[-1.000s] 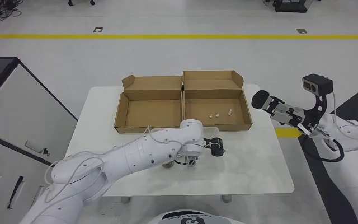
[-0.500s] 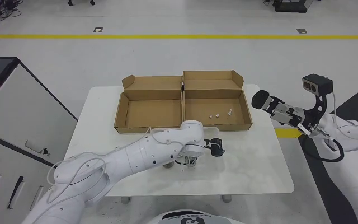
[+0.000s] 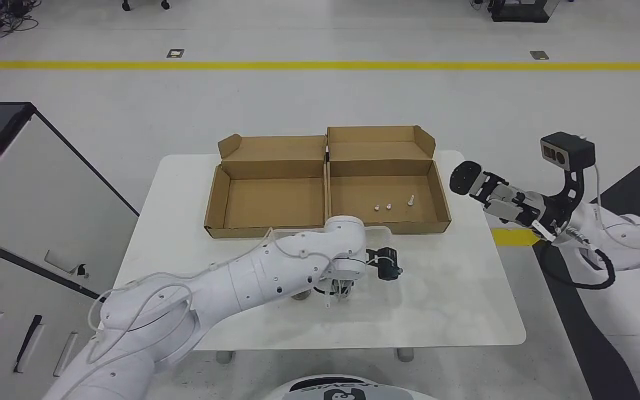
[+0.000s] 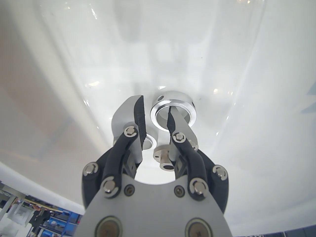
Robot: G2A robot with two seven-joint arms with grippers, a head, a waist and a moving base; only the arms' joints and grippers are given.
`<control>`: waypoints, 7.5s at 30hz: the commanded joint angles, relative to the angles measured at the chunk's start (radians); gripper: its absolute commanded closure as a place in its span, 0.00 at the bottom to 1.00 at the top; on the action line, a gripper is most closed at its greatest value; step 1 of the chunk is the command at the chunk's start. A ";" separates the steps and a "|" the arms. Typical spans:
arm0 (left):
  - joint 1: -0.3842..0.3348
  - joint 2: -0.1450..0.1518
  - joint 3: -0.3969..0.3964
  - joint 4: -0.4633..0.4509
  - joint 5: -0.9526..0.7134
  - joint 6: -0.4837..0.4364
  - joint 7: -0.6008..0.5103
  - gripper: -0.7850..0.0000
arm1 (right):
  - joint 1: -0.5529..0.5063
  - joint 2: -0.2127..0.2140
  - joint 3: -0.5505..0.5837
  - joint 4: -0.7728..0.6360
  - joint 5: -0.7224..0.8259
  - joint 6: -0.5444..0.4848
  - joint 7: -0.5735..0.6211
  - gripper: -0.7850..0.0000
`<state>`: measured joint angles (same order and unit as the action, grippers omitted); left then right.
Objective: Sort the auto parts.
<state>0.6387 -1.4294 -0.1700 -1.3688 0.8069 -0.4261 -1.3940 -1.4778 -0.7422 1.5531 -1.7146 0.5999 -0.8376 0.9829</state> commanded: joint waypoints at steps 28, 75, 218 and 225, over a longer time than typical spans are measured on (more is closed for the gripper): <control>0.000 0.042 -0.107 -0.081 -0.003 0.033 -0.023 1.00 | 0.000 0.000 0.000 0.000 0.000 0.000 0.000 0.00; 0.529 0.491 -1.017 -0.364 -0.453 -0.586 0.661 1.00 | 0.000 0.000 0.000 0.000 0.000 0.000 0.000 0.00; 0.569 0.458 -1.137 -0.505 -1.646 -0.586 0.586 1.00 | 0.000 0.000 0.000 0.000 0.000 0.000 0.000 0.00; 0.579 0.459 -1.167 -0.501 -1.520 -0.505 0.582 1.00 | 0.000 0.000 0.000 0.000 0.000 0.000 0.000 0.00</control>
<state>1.2192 -0.9720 -1.3325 -1.8758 -0.7624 -0.9541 -0.7914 -1.4778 -0.7422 1.5531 -1.7146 0.5999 -0.8376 0.9829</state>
